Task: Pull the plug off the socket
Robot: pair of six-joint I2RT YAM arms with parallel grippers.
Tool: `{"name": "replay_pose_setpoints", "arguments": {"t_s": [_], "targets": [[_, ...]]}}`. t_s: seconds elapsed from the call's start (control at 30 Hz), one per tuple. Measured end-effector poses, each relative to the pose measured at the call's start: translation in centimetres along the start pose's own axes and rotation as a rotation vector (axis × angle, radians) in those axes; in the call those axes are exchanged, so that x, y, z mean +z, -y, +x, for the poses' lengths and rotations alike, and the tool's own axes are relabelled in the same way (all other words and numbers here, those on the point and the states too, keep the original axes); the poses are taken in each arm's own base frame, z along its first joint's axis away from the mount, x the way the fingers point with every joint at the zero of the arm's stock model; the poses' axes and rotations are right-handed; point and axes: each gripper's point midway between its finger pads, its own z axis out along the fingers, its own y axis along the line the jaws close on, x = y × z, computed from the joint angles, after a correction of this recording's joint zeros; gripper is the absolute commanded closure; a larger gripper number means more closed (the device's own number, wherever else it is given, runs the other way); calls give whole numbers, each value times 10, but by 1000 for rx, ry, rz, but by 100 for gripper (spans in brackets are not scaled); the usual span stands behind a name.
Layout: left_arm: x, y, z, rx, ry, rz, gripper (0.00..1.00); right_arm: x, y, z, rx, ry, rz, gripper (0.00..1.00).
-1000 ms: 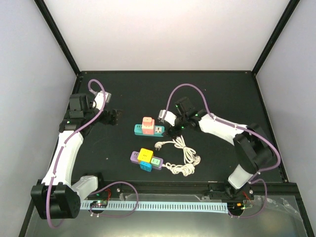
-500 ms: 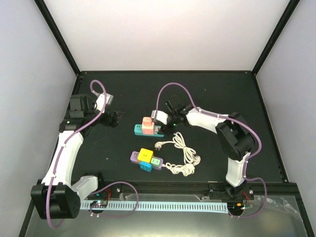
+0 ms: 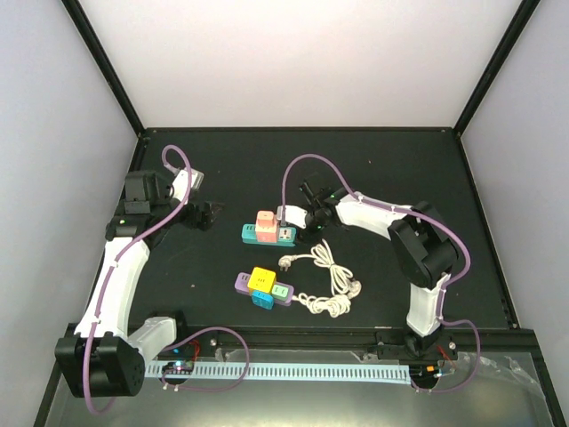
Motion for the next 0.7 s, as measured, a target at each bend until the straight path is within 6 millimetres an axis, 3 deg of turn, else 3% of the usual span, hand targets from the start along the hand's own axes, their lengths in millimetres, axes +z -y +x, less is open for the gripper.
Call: {"name": "replay_pose_setpoints", "arguments": {"t_s": [0.13,0.43,0.7], "targets": [[0,0,0,0,0,0,1,0,0,20,-2,-46,6,49],[0,1,0,-1,1,6,1,-5,9,59,34,-126,13,74],[0,1,0,0,0,7,1,-18,24,88,40,-158,51,79]]}}
